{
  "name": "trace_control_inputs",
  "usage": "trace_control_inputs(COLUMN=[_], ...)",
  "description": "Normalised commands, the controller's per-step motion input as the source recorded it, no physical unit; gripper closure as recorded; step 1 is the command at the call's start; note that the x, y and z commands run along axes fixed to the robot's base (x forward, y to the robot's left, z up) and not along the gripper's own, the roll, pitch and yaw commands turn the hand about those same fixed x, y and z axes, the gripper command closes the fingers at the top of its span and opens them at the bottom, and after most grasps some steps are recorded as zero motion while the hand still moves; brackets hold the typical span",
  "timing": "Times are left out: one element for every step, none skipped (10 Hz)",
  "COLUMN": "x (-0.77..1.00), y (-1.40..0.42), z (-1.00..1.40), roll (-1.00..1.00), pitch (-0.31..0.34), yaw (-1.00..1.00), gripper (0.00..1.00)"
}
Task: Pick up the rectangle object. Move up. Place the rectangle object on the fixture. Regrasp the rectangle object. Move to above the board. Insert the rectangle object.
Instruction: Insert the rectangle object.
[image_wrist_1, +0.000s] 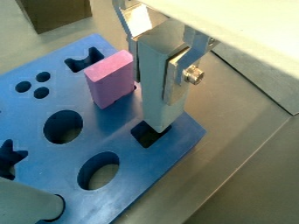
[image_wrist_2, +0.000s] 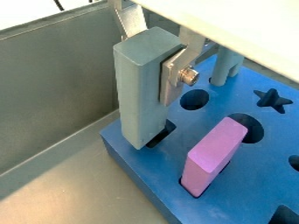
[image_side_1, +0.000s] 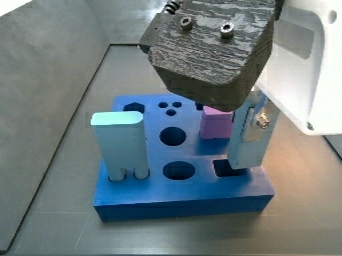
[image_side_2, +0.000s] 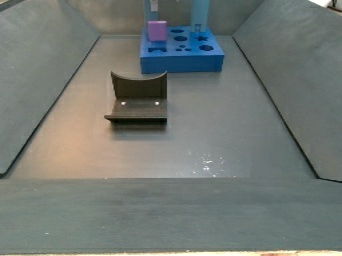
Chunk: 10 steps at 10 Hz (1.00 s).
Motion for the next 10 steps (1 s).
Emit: trace_control_inputs(x=[0.03,0.0,0.0,0.0,0.0,0.0,0.0,0.0,0.0,-0.12], y=[0.0,-0.01,-0.03,0.01,0.04,0.0,0.0,0.0,0.0,-0.01], z=[0.0,-0.03,-0.31,-0.66,-0.56,-0.19,-0.02,0.0,0.0,0.0], roll=[0.0,0.0,0.0,-0.11,-0.07,0.0,0.03,0.31,0.49,0.38], pitch=[0.0,0.0,0.0,-0.1,0.0,0.0,0.0,0.046,0.234,0.251], yaw=[0.0,0.0,0.0,0.0,0.0,0.0,0.0,-0.04,-0.63,-0.65], gripper=[1.0,1.0,1.0,1.0,1.0,1.0,1.0,1.0,1.0,1.0])
